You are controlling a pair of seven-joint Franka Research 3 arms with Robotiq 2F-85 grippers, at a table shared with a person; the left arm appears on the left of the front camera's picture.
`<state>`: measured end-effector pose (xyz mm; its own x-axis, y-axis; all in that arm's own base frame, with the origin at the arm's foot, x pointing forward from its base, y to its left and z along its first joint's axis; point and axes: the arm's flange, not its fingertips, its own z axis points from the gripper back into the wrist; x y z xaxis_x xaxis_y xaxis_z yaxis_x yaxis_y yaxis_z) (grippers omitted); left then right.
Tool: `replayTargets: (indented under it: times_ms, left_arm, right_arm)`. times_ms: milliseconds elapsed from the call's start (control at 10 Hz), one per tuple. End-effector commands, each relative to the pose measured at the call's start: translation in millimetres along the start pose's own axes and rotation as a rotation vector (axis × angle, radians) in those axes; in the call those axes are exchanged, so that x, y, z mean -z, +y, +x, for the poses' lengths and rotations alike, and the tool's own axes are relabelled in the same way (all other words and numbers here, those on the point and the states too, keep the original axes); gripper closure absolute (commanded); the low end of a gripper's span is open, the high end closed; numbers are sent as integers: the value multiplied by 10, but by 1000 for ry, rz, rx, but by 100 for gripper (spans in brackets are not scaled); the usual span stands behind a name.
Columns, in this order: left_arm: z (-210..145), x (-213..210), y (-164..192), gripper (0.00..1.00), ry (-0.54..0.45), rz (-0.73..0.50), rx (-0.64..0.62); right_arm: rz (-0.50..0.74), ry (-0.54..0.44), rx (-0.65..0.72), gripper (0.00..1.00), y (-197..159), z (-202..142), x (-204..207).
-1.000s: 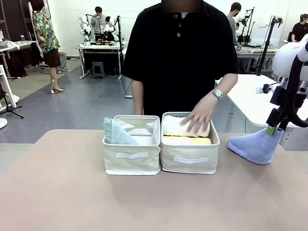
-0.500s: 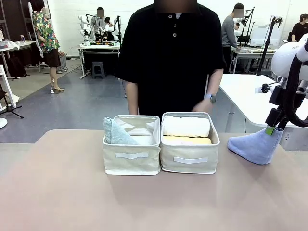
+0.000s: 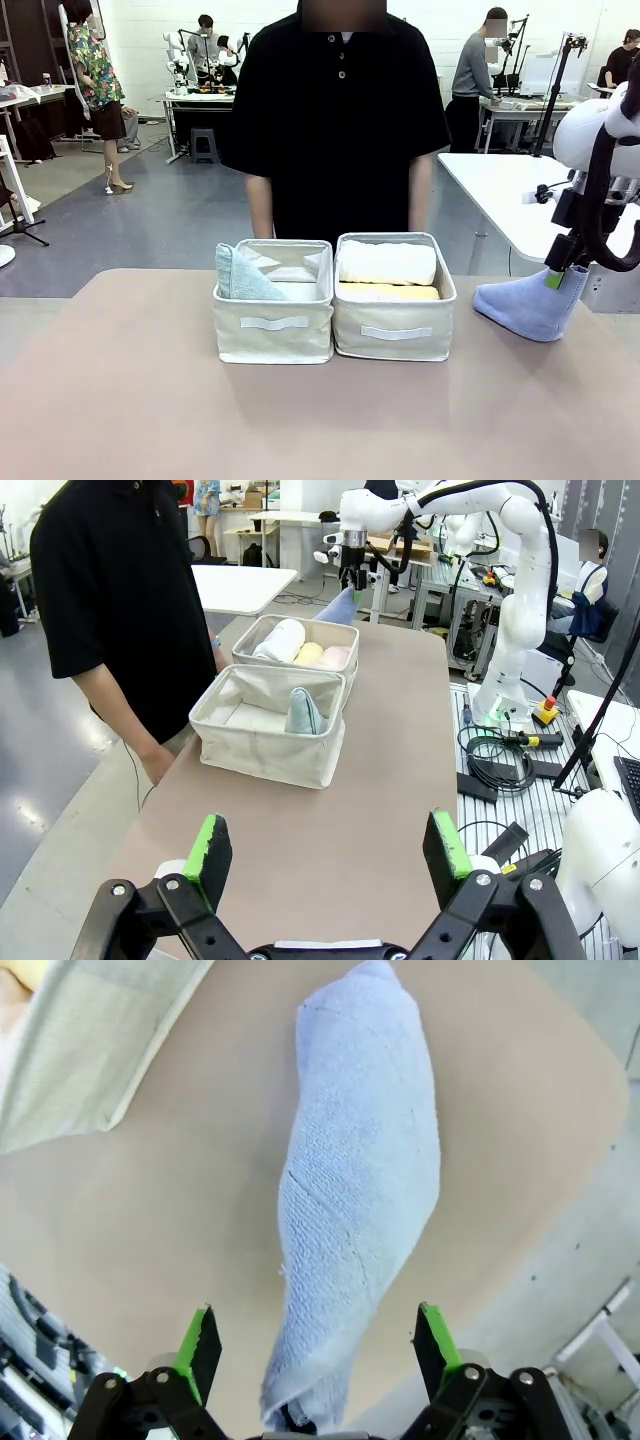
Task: Sort the towels based on their folding style.
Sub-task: Pick up another triangle-folded towel from the table and place it in the left Fabric basket.
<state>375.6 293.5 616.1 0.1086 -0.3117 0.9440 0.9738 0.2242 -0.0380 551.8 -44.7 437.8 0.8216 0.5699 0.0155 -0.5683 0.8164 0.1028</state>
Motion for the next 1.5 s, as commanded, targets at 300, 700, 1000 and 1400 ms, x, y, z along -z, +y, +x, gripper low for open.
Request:
replayTargets:
  times_ms: [300,700,1000,1400]
  left_arm:
    - [25,12,-26,0,-6,10,-15]
    - [25,12,-26,0,-6,10,-15]
    - [25,12,-26,0,-6,10,-15]
    - [25,12,-26,0,-6,10,-15]
  right_arm:
    - [-3,45,-24,81,-54,53,38]
    - [1,74,-17,96,-58,58,42]
    - [0,75,-14,100,-29,40,11]
    - [-4,-113,-1,100,513,-504,-1241]
